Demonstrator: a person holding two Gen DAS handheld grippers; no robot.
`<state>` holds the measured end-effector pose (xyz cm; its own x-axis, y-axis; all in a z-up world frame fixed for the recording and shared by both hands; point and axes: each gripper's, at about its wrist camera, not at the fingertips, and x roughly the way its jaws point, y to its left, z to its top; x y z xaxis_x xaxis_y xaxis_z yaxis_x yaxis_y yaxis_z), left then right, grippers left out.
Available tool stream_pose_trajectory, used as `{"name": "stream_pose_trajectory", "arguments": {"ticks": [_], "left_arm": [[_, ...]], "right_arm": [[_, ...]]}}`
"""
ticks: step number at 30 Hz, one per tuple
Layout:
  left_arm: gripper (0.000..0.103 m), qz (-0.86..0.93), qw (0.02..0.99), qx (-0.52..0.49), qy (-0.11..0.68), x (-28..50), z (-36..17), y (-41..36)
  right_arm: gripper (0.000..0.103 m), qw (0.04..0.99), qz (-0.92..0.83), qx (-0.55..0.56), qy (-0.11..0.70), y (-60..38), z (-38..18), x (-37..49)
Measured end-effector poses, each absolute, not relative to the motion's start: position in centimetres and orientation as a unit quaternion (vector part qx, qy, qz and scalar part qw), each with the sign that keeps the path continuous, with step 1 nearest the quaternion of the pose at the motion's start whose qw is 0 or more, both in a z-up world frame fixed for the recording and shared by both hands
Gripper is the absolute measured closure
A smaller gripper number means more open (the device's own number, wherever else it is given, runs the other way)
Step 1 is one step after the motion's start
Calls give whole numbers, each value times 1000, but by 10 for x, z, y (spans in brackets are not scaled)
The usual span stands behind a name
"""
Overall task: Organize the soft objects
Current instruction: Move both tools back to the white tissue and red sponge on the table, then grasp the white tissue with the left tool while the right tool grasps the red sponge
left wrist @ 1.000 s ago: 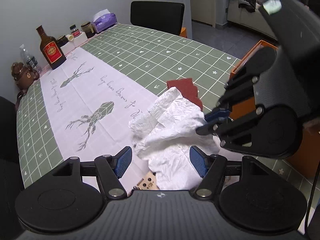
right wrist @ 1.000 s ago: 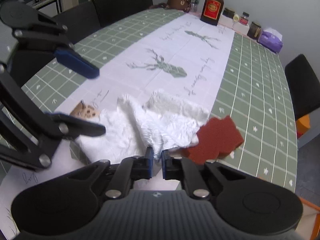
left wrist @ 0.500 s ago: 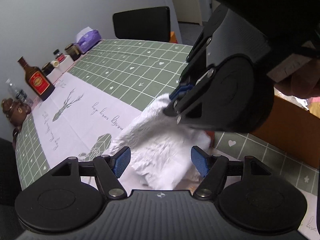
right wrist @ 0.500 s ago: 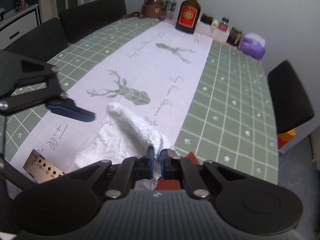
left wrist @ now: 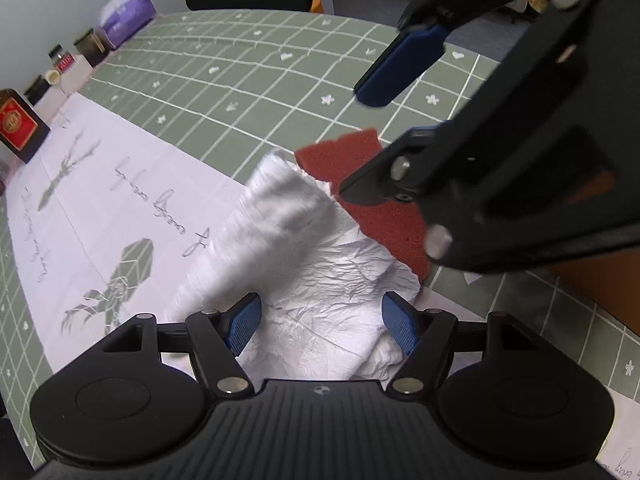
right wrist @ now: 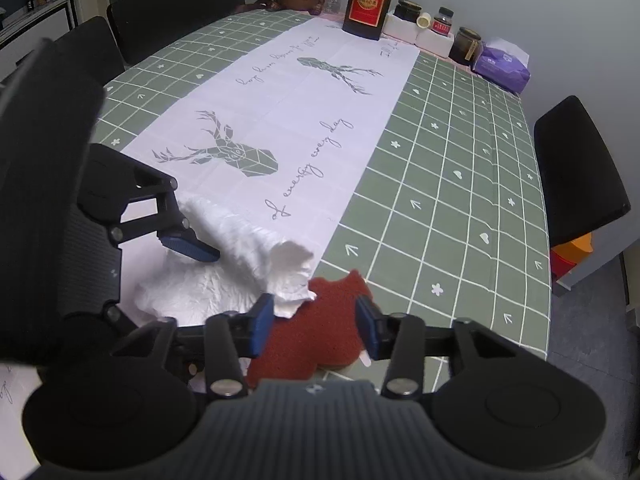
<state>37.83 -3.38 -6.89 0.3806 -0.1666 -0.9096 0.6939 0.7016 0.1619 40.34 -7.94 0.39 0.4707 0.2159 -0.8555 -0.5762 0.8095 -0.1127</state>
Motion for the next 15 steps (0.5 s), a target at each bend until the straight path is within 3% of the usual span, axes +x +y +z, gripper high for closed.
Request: {"name": "stream_pose_trajectory", "arguments": {"ticks": [5, 7, 10, 12, 15], "left_arm": [[20, -266, 777, 262, 506, 385, -79, -31], [27, -264, 775, 239, 522, 389, -82, -25], [51, -270, 773, 210, 534, 388, -82, -19], [74, -271, 773, 205, 535, 385, -80, -15], [81, -266, 779, 188, 536, 383, -81, -6]], "right_arm": [[45, 828, 241, -203, 463, -80, -2, 401], [42, 828, 242, -206, 462, -80, -3, 399], [41, 826, 244, -208, 464, -80, -4, 398], [41, 822, 247, -208, 469, -79, -7, 397], [41, 818, 251, -207, 474, -76, -8, 394]]}}
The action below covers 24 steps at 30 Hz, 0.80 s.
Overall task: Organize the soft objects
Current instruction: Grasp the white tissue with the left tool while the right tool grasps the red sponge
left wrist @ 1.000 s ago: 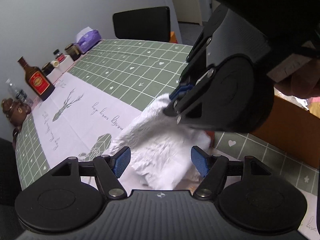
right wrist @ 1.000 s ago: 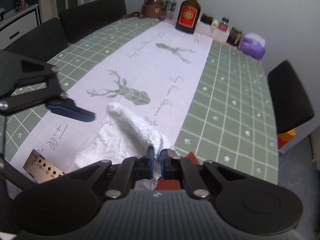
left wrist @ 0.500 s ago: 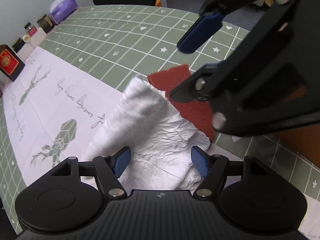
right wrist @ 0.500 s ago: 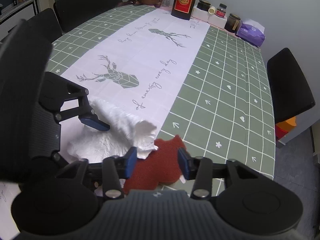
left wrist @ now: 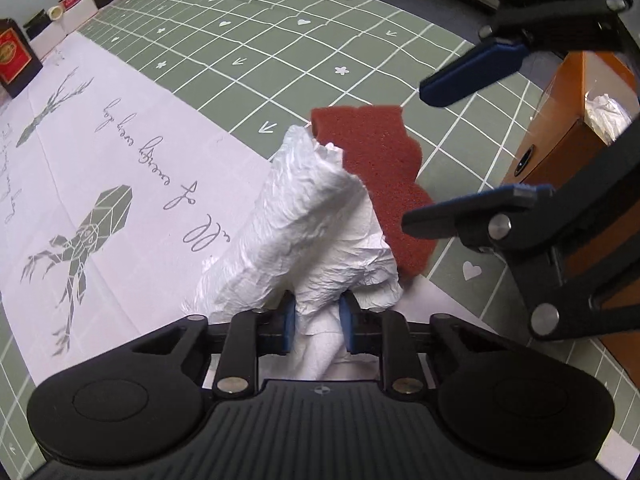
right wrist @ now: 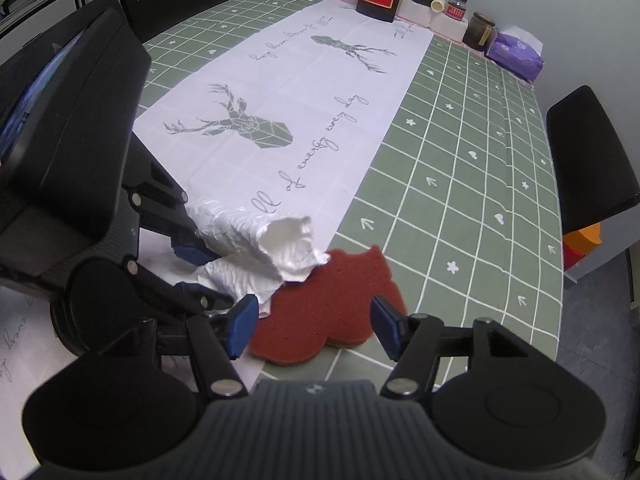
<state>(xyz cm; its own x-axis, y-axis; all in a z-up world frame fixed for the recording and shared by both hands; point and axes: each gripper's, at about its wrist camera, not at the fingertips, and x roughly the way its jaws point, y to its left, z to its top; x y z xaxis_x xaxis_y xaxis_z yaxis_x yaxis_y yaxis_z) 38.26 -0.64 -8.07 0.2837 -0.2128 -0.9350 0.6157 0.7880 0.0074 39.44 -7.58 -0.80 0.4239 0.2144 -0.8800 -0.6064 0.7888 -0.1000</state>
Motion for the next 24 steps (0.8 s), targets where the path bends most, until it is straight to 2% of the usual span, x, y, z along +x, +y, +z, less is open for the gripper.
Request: {"name": "stream_pose_trajectory", "arguments": {"ticks": [6, 19, 24], "left_arm": [[88, -234, 799, 186, 521, 380, -70, -4], [89, -124, 840, 138, 510, 375, -32, 47], [89, -97, 846, 129, 508, 363, -34, 60]], "right_arm": [[39, 816, 241, -205, 485, -70, -9, 391], [37, 806, 192, -125, 546, -43, -35, 392], [46, 811, 143, -87, 561, -40, -52, 398]]}}
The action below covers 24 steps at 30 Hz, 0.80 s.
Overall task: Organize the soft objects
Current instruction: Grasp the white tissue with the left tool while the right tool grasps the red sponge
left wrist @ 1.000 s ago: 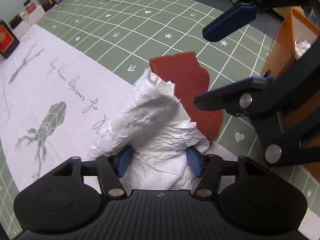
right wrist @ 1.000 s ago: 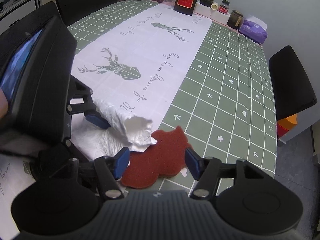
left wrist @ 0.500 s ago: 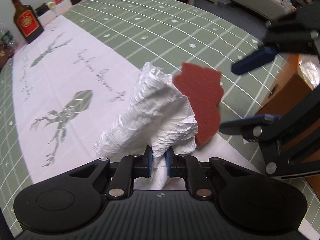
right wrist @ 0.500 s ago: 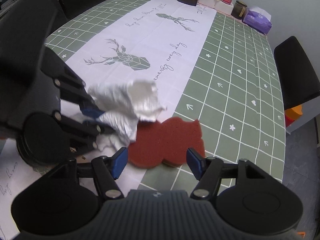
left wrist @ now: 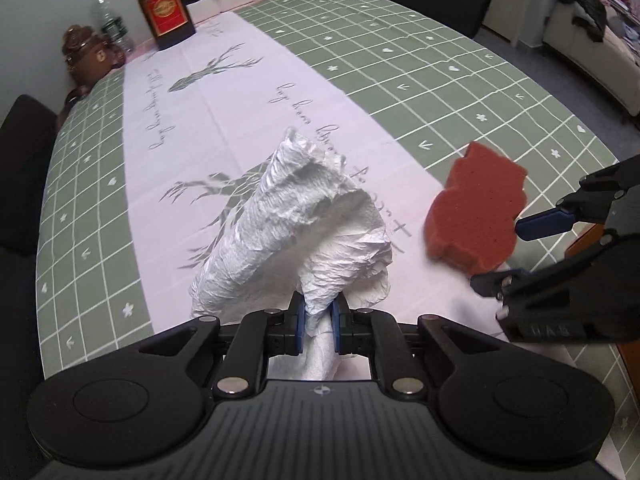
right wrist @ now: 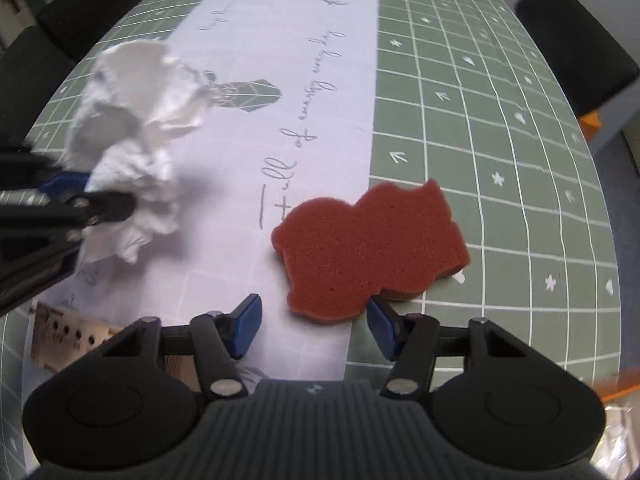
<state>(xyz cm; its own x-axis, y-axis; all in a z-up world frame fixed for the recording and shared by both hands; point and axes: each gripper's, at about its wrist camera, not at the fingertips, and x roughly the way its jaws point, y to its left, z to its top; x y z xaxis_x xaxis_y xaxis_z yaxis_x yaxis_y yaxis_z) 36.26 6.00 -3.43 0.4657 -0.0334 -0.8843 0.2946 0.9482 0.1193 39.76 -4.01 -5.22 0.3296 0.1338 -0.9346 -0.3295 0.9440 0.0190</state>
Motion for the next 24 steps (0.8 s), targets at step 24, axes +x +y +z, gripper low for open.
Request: {"name": "stream_pose_trajectory", "arguments": {"ticks": [24], "left_arm": [[89, -47, 893, 115, 432, 303, 27, 75]], "right_arm": [[76, 863, 176, -127, 456, -46, 8, 337]]}}
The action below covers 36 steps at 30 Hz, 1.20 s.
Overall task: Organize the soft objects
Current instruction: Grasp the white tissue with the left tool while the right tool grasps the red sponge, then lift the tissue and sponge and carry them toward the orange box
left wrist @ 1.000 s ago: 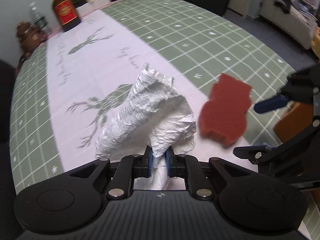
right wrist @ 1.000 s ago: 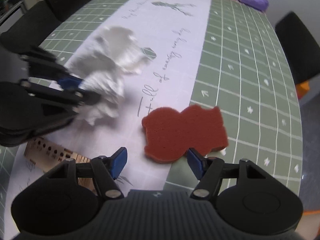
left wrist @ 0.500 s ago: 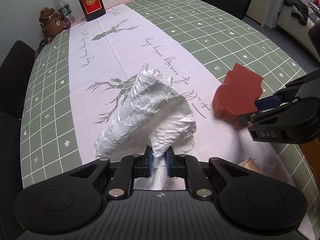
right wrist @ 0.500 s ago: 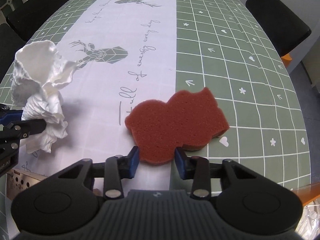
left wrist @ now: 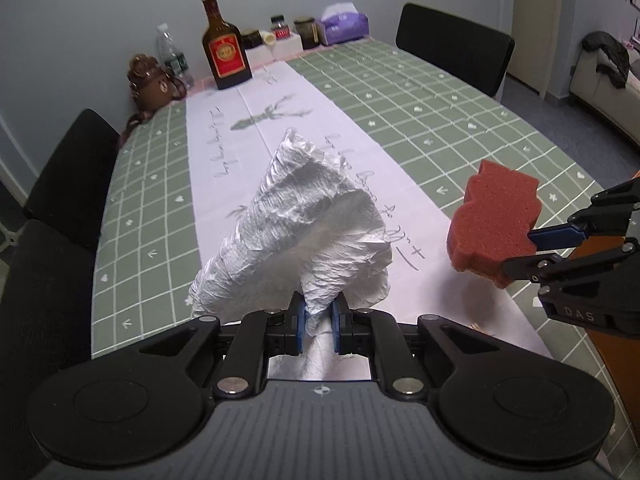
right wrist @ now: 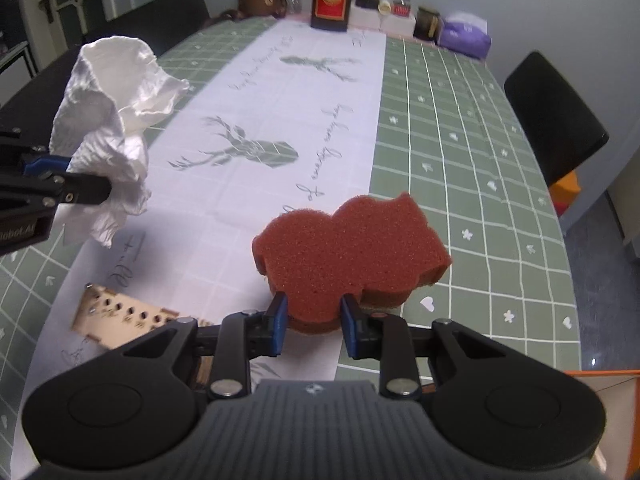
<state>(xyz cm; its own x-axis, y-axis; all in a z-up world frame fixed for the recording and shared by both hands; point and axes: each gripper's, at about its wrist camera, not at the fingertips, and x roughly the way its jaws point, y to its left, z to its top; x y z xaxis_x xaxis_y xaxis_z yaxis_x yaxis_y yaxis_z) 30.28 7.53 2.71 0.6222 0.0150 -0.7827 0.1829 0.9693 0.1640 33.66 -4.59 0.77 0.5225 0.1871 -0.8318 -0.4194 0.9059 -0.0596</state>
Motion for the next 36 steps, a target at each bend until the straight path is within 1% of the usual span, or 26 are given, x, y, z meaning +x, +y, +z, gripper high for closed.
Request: {"name": "stream_pose_trajectory", "arguments": {"ticks": [7, 13, 21, 26, 31, 36], "left_arm": [[89, -48, 913, 99, 394, 248, 56, 73], [89, -73, 921, 68, 376, 195, 61, 62], [89, -122, 919, 14, 375, 137, 36, 38], [89, -119, 923, -26, 366, 106, 19, 29], [89, -120, 919, -83, 366, 89, 7, 27], [89, -124, 922, -94, 355, 85, 9, 14]], "right_arm": [[76, 879, 206, -139, 408, -58, 38, 274], [76, 883, 236, -144, 379, -71, 46, 217], [76, 877, 275, -126, 373, -93, 37, 150], [76, 879, 281, -118, 368, -109, 27, 120], [76, 882, 283, -99, 364, -129, 19, 101], [76, 893, 281, -71, 343, -156, 22, 82]]}}
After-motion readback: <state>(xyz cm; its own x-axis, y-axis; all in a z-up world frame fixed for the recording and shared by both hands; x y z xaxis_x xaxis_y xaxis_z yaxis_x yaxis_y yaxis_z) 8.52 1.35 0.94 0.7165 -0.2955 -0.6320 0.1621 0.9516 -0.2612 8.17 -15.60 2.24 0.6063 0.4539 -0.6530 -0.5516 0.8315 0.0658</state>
